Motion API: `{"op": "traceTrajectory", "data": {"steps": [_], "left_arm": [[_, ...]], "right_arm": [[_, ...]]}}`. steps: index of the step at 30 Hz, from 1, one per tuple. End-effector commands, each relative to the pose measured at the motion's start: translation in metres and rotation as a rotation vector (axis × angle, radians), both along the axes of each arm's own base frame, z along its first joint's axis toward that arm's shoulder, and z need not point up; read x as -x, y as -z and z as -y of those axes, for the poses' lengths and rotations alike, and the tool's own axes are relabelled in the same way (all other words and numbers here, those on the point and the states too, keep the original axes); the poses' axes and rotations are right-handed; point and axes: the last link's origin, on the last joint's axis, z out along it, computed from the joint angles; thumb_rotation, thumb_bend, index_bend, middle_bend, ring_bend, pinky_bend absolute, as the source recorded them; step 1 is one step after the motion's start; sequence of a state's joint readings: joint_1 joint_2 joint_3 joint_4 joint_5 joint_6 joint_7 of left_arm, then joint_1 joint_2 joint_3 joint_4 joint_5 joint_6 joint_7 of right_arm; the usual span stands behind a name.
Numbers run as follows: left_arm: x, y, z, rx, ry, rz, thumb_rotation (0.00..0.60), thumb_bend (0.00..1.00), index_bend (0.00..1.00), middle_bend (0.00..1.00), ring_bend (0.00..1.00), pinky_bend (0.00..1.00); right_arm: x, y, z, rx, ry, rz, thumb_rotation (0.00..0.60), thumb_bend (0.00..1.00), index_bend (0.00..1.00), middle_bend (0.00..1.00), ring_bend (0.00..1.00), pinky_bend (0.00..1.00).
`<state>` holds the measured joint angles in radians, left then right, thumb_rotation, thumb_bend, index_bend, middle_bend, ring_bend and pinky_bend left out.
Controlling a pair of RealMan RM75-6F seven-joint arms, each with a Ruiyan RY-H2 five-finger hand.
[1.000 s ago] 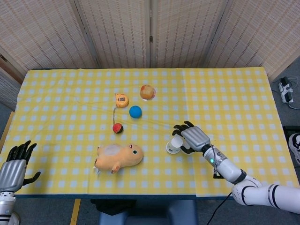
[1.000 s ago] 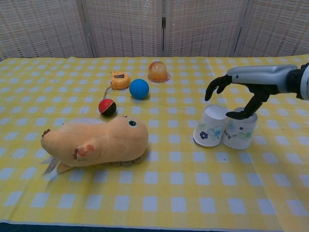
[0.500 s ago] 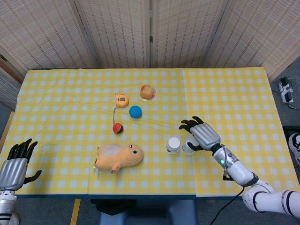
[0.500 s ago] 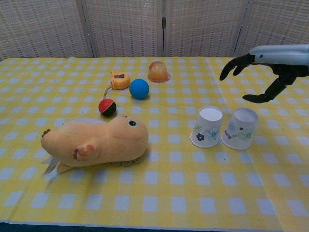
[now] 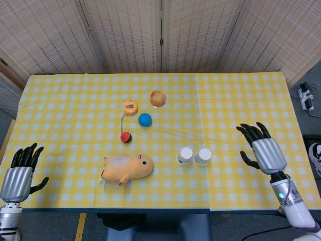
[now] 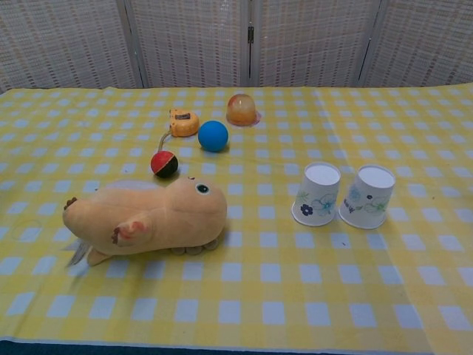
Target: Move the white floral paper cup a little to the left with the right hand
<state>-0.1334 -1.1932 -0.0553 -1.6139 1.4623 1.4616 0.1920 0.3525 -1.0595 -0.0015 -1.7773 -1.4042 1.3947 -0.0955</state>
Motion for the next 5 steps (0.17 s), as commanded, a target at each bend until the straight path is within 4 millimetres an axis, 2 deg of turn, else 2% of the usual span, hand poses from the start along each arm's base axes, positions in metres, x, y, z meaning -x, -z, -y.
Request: {"op": "traceTrajectory", "data": {"steps": [1,5], "left_arm": [[-0.003,0.001,0.0,0.0,0.009,-0.003,0.6,0.28,0.12,0.02,0.05,0.0],[-0.007,0.002,-0.001,-0.014,0.027,-0.006,0.6,0.28,0.12,0.02,0.05,0.0]], "right_arm": [[0.021,-0.003,-0.035,0.044,0.02,0.026,0.6,0.45,0.15,0.13,0.16,0.06],[0.03,-0.004,-0.052,0.052,0.026,0.089,0.6,0.45,0.15,0.12,0.16,0.06]]}}
